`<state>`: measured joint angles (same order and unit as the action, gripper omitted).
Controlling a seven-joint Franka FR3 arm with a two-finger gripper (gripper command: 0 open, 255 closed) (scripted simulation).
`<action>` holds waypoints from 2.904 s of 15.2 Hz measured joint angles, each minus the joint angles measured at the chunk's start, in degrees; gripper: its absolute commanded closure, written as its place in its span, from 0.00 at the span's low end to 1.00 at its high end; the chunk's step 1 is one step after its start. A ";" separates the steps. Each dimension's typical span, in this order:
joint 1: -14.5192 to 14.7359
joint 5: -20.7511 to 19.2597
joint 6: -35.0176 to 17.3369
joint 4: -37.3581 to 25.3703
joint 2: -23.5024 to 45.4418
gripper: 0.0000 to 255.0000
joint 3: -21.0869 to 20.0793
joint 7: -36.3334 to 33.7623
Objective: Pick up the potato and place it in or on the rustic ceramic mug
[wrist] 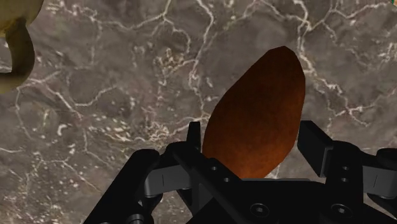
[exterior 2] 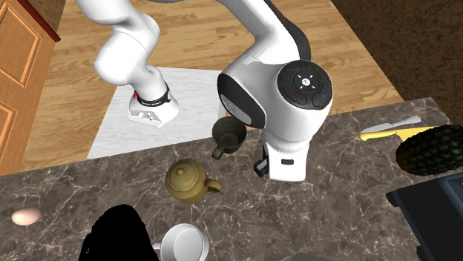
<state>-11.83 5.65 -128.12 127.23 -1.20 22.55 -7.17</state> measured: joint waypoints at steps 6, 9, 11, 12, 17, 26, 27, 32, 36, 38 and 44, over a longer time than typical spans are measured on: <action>0.03 -1.32 4.39 -2.45 -2.19 1.00 -0.15 -1.27; 0.03 -1.79 6.76 -4.08 -3.00 1.00 -0.24 -1.76; 0.04 -2.09 8.25 -5.08 -3.56 1.00 -0.31 -2.08; 0.02 -2.28 9.10 -5.58 -3.93 1.00 -0.33 -2.23; 0.05 -2.91 12.73 -8.06 -5.21 1.00 -0.53 -2.94; -0.63 -6.66 16.12 -1.93 -15.36 1.00 -1.83 -5.71; -0.95 -7.36 15.64 0.53 -17.45 1.00 -2.04 -6.05; -3.19 -10.63 18.05 10.23 -29.85 1.00 -3.82 -8.02; -4.21 -11.66 17.76 14.82 -34.16 1.00 -4.33 -8.51; -4.34 -11.84 16.36 16.45 -34.36 1.00 -4.22 -8.53; -4.47 -12.21 11.32 20.37 -33.21 1.00 -3.41 -8.17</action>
<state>-16.29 -6.56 -116.80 147.60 -34.41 19.14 -15.34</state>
